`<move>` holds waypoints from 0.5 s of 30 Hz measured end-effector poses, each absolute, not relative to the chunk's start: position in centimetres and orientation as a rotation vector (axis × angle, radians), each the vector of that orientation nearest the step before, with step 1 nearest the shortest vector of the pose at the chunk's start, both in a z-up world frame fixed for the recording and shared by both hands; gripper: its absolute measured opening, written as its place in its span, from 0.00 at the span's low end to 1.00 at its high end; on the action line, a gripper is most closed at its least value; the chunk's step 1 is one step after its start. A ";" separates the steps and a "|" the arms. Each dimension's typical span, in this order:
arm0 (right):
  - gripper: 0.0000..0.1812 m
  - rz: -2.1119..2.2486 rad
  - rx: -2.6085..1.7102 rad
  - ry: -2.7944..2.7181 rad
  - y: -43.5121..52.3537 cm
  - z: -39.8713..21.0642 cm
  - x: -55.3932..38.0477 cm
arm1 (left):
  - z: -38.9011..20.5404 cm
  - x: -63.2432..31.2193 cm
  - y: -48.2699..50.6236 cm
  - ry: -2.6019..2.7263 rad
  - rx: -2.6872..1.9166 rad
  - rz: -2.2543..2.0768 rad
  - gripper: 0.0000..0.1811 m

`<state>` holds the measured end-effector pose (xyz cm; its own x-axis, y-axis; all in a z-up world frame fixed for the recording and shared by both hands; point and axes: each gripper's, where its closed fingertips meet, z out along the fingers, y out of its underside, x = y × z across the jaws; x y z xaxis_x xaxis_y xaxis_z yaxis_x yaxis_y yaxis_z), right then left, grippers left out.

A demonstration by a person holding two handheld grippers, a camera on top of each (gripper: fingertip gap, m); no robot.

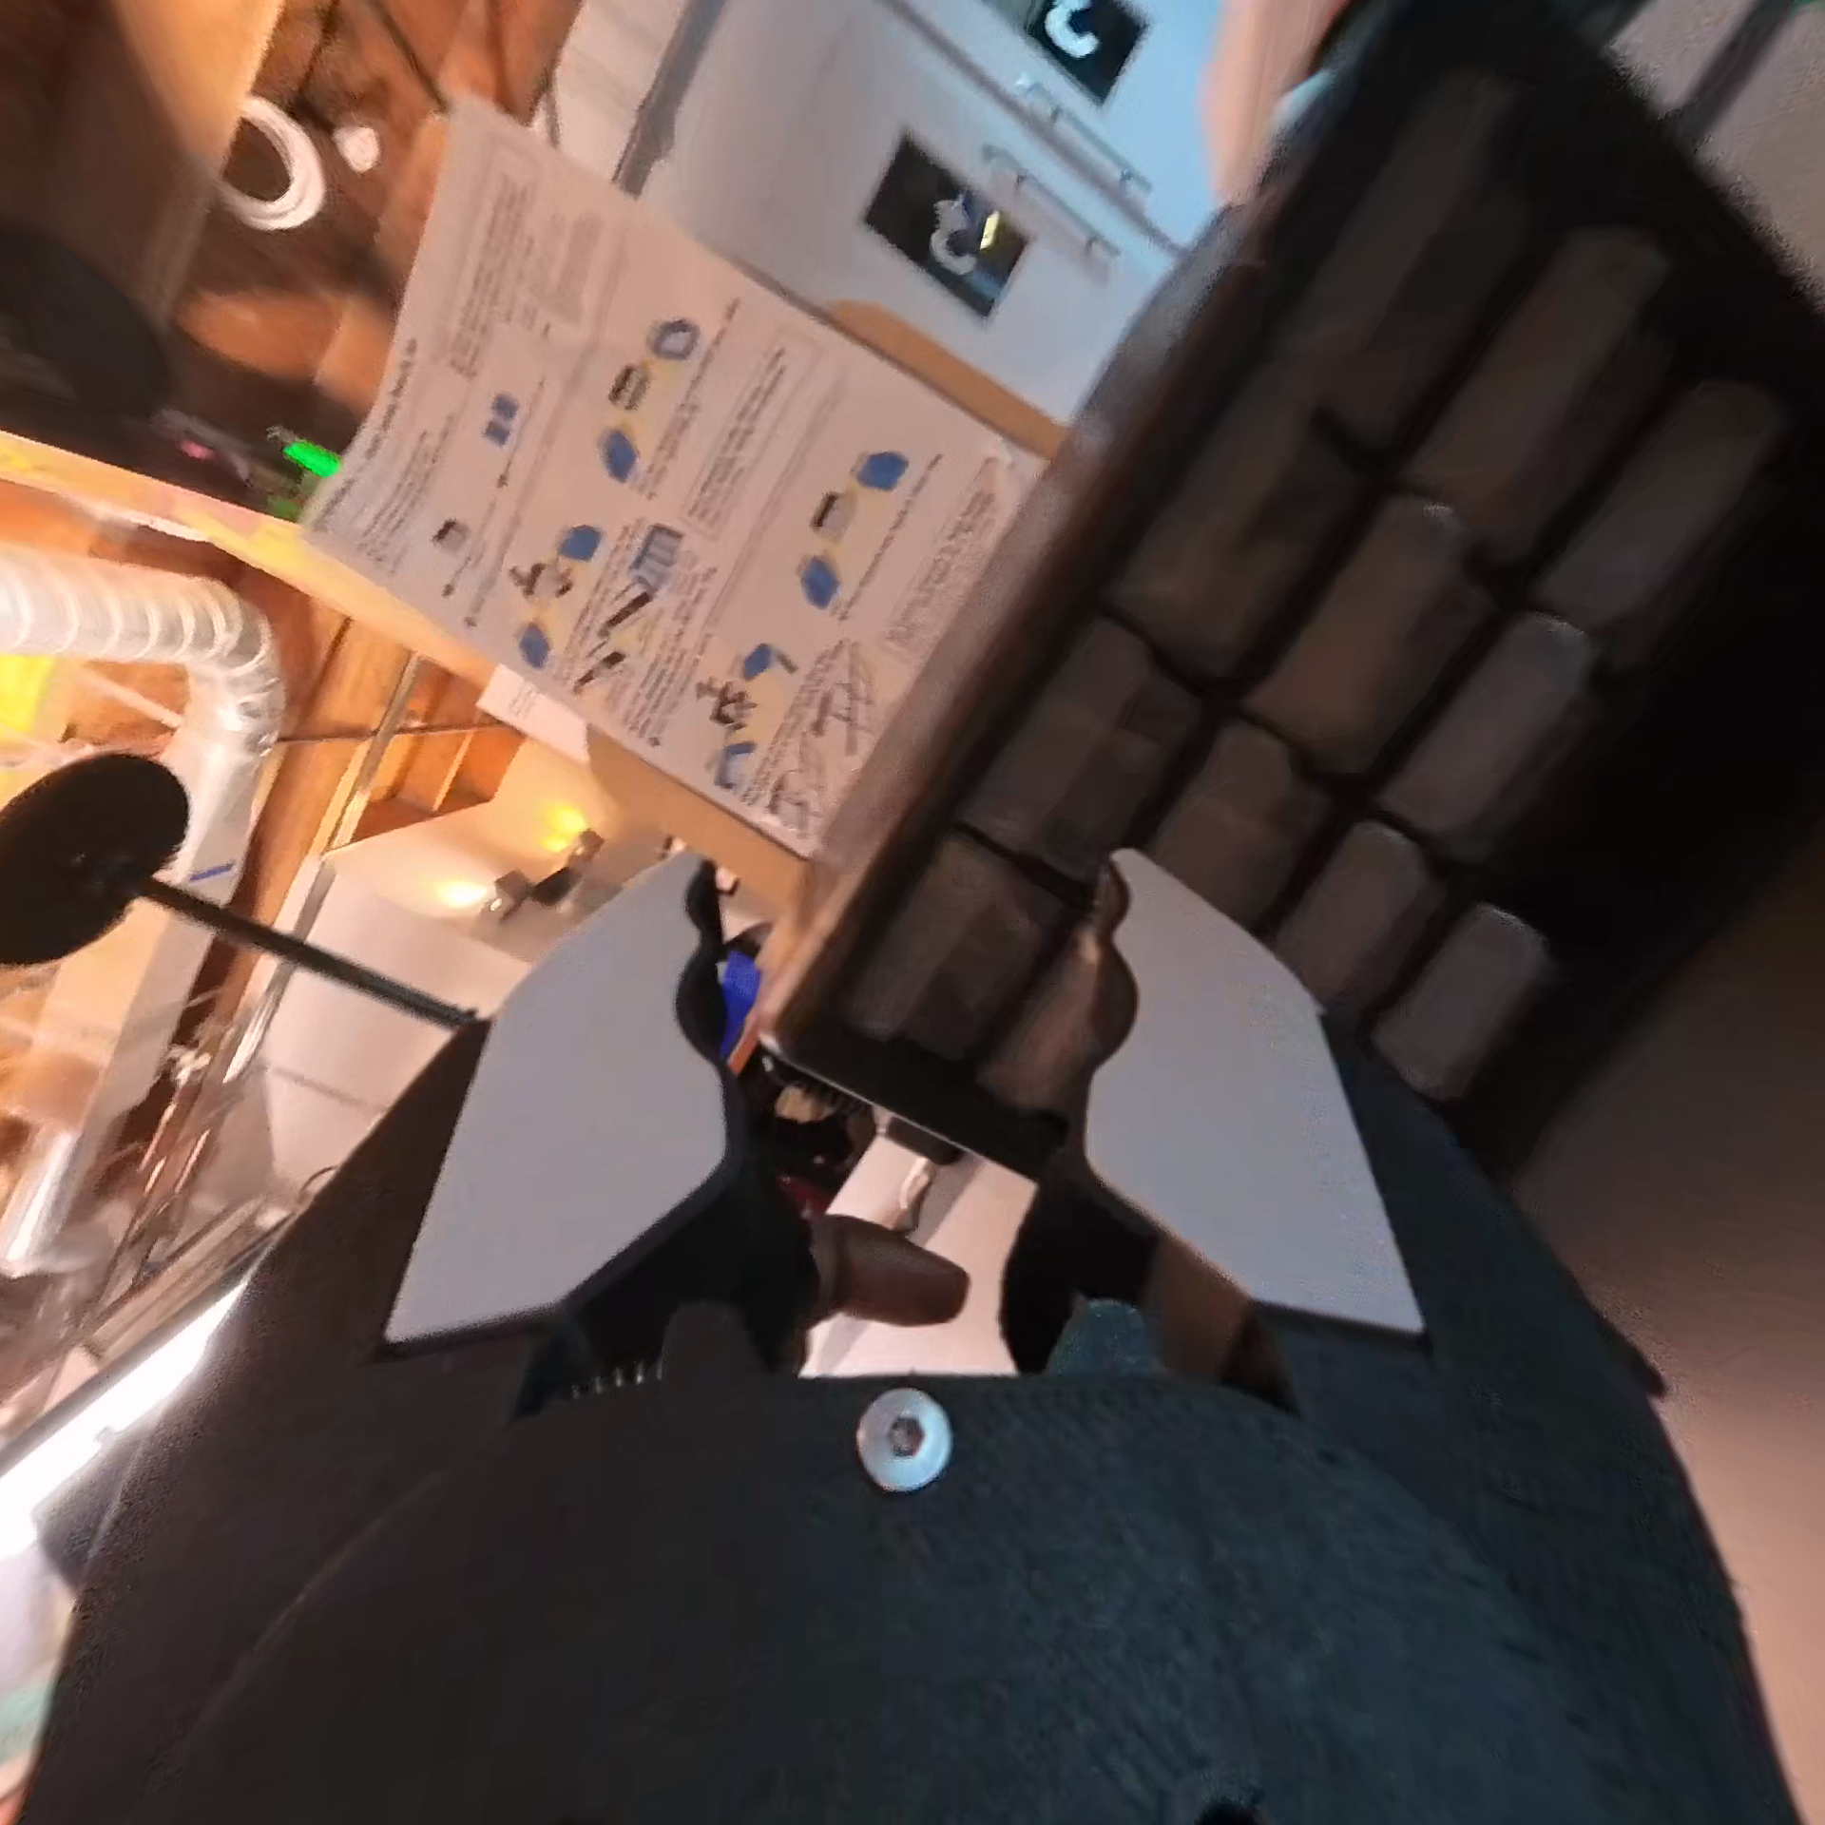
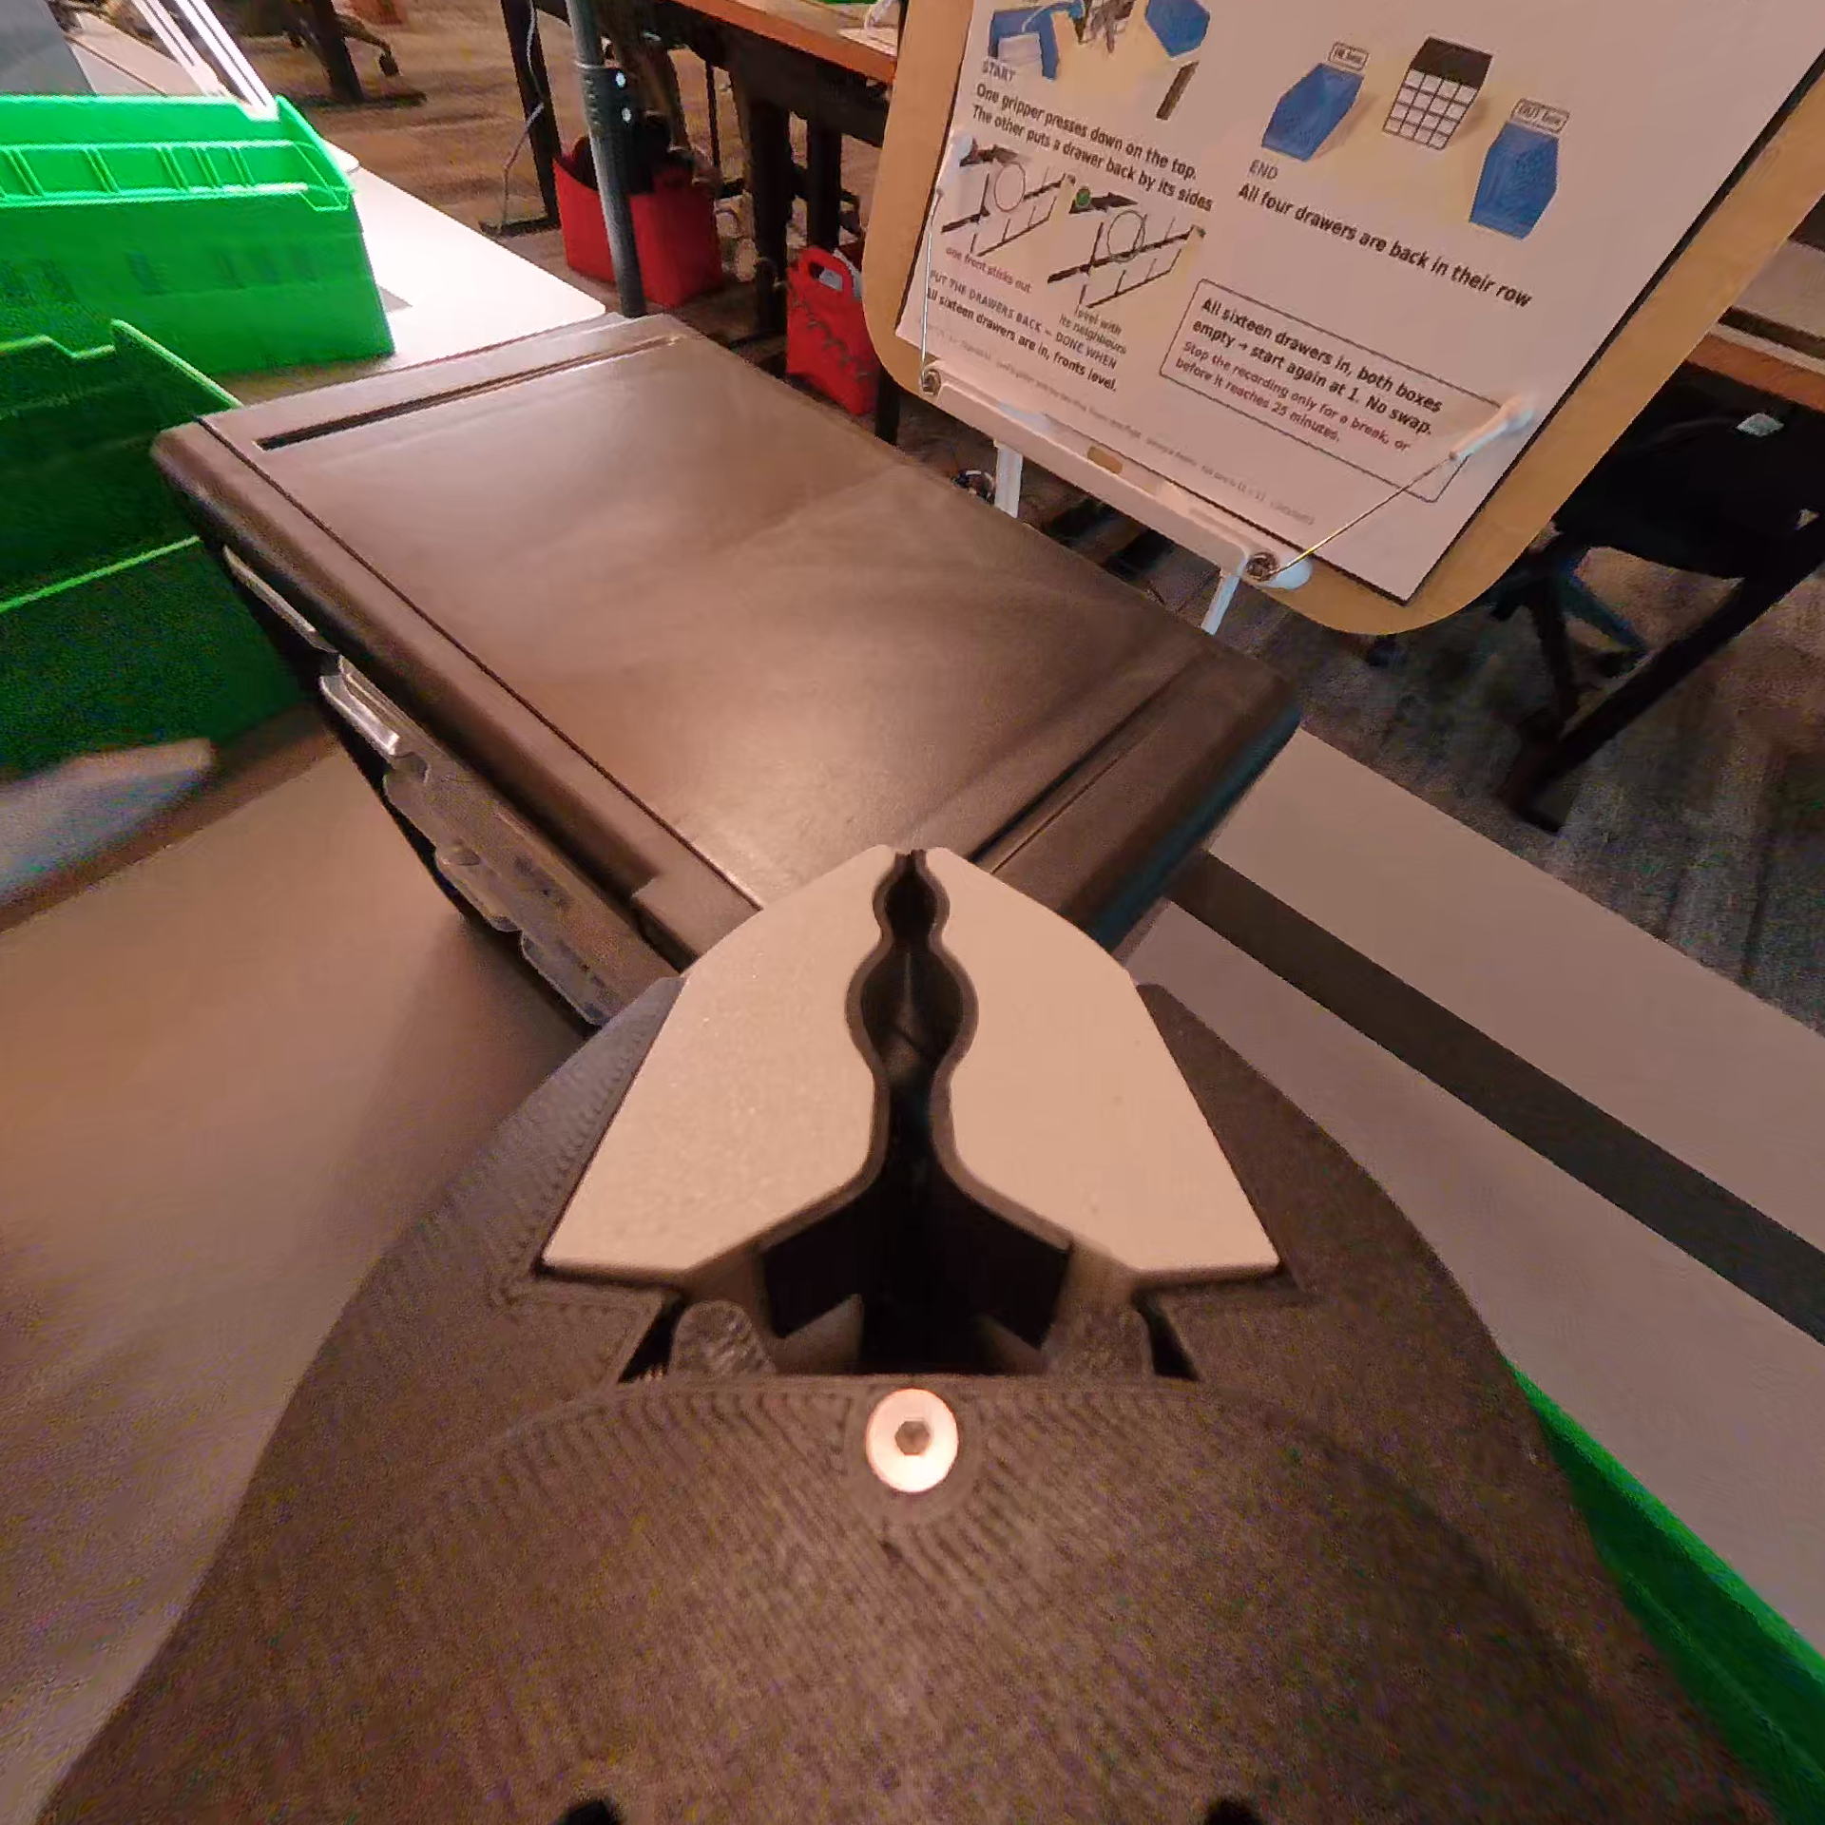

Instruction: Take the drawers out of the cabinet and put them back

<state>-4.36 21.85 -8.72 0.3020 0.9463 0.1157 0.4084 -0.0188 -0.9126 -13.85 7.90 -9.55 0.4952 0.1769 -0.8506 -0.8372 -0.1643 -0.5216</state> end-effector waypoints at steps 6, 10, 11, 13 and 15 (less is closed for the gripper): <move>0.01 0.680 -1.602 -1.253 21.8 -8.8 -4.3 | -18.4 -11.5 7.5 0.946 -1.355 1.301 0.43; 0.01 0.666 -1.595 -1.246 21.8 -8.8 -4.3 | -22.8 -12.3 9.5 1.025 -1.467 1.306 0.35; 0.01 0.670 -1.594 -1.244 21.7 -8.8 -4.3 | -23.1 -12.5 10.0 1.016 -1.490 1.296 0.33; 0.01 0.683 -1.593 -1.240 21.7 -8.8 -4.2 | -23.5 -12.9 10.8 1.024 -1.506 1.298 0.26; 0.01 0.694 -1.590 -1.235 21.7 -8.8 -4.2 | -24.0 -13.0 11.5 1.048 -1.512 1.311 0.10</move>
<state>-4.23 21.72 -8.79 0.3232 0.9388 0.1193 0.3863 -0.0157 -0.9223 -13.05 11.45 -23.99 0.0976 -0.0595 -0.9935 -0.9559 -0.2836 -0.0769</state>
